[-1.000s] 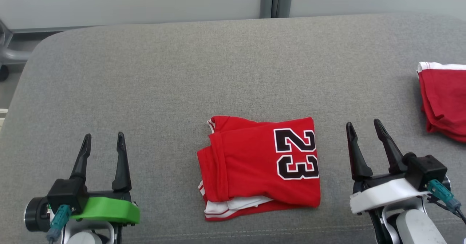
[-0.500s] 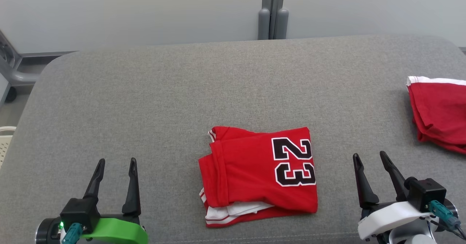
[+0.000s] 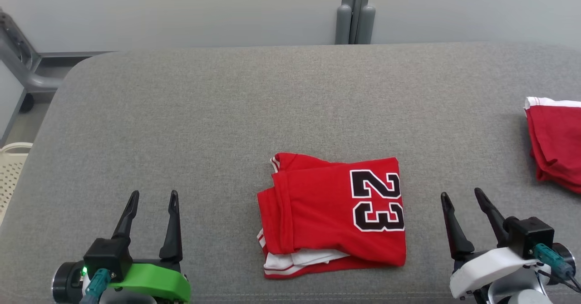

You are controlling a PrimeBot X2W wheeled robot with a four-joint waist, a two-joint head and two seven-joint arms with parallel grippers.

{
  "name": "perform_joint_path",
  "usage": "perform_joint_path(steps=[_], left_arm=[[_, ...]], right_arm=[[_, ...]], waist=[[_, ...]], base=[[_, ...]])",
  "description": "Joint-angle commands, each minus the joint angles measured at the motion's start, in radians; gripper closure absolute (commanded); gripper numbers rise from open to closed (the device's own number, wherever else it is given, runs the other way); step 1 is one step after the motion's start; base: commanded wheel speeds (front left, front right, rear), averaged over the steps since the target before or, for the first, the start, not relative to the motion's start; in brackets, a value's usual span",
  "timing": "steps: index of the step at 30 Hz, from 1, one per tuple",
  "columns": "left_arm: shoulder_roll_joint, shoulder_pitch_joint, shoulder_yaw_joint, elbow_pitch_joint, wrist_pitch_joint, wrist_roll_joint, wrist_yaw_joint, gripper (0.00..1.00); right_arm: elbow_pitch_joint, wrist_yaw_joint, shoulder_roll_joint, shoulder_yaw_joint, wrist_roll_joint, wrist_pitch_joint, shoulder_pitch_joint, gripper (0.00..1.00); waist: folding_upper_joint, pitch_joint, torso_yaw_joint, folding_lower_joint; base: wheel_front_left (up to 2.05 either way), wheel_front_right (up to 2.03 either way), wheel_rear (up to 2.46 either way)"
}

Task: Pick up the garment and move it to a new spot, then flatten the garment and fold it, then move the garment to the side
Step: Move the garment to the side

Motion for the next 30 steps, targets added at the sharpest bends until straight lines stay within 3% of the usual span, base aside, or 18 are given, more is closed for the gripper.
perform_joint_path(steps=[1,13,22,23,24,25,30], left_arm=[[-0.005,-0.023,-0.003,0.003,-0.004,0.006,-0.004,0.0],[-0.043,-0.098,-0.036,0.058,-0.025,-0.001,-0.029,0.0],[-0.061,-0.139,-0.044,0.098,-0.039,-0.005,-0.044,0.0],[-0.062,-0.142,-0.044,0.101,-0.041,-0.004,-0.046,0.0],[-0.062,-0.145,-0.043,0.103,-0.042,-0.005,-0.048,0.0],[-0.063,-0.147,-0.042,0.105,-0.044,-0.004,-0.048,0.0],[-0.065,-0.162,-0.035,0.102,-0.047,0.0,-0.048,0.0]], right_arm=[[0.009,0.0,-0.01,0.009,0.002,0.014,-0.011,0.0],[0.204,0.0,-0.035,0.128,0.052,0.081,-0.108,0.0],[0.348,0.0,-0.033,0.147,0.066,0.086,-0.195,0.0],[0.358,0.0,-0.031,0.148,0.065,0.082,-0.204,0.3],[0.369,0.0,-0.031,0.151,0.061,0.089,-0.21,0.8],[0.377,0.0,-0.028,0.154,0.063,0.091,-0.214,1.0],[0.362,-0.001,-0.043,0.159,0.041,0.07,-0.232,1.0]], waist=[[-0.0001,0.017,0.017,0.0],[-0.0001,0.105,0.114,0.0],[-0.0001,0.141,0.152,0.0],[-0.0001,0.143,0.153,0.0],[-0.0001,0.145,0.153,0.0],[-0.0001,0.147,0.153,0.0],[-0.0001,0.163,0.134,0.0]], base=[[0.0,0.0,0.0],[0.0,0.0,0.0],[0.0,0.0,0.0],[0.0,0.0,0.0],[0.0,0.0,0.0],[0.0,0.0,0.0],[0.0,0.0,0.0]])
